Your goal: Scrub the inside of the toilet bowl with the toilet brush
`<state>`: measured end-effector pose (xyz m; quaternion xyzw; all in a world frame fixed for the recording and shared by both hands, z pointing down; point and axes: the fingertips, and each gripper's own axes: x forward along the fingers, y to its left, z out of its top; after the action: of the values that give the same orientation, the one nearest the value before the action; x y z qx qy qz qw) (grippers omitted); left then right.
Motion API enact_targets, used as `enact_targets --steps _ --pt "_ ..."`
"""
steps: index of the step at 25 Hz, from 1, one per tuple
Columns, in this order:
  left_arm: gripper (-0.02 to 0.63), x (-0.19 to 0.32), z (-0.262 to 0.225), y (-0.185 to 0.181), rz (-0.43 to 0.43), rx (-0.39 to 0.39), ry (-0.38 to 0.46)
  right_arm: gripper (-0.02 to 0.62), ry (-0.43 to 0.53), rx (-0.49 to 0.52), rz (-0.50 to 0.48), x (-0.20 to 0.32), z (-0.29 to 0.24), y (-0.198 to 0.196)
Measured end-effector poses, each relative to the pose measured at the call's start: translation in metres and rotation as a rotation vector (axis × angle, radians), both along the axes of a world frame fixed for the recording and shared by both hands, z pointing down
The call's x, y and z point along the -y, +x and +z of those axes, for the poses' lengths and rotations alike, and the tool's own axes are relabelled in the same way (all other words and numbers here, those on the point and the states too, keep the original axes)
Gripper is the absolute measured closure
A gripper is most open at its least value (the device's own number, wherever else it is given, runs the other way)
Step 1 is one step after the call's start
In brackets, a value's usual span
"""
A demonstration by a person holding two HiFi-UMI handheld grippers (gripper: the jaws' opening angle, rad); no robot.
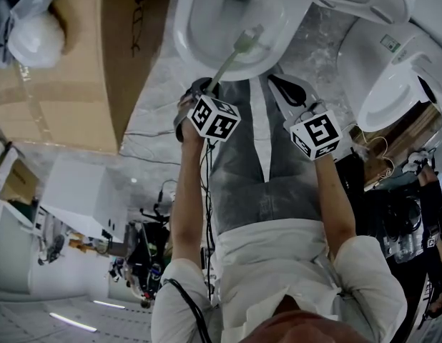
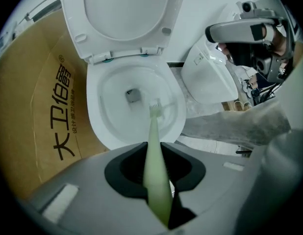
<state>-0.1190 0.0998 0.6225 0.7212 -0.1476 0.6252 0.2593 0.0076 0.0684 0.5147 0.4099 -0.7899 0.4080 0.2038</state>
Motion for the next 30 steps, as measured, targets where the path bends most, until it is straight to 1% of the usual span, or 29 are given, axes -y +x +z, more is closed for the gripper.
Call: enact_targets --steps 6,12,17,30 --pt "0.506 0.000 0.006 -0.022 -0.021 0.053 0.014 0.592 -0.004 -0.001 -0.014 0.001 0.002 -0.001" --pt "0.506 0.006 0.017 -0.030 -0.097 0.089 0.044 0.592 -0.015 0.000 -0.036 0.001 0.008 -0.007" --pt "0.506 0.013 0.029 -0.028 -0.140 0.115 0.064 0.592 -0.025 0.005 -0.048 0.002 0.012 -0.009" --pt "0.506 0.032 0.067 -0.011 -0.162 0.160 0.082 0.592 -0.044 0.009 -0.055 0.005 0.020 -0.001"
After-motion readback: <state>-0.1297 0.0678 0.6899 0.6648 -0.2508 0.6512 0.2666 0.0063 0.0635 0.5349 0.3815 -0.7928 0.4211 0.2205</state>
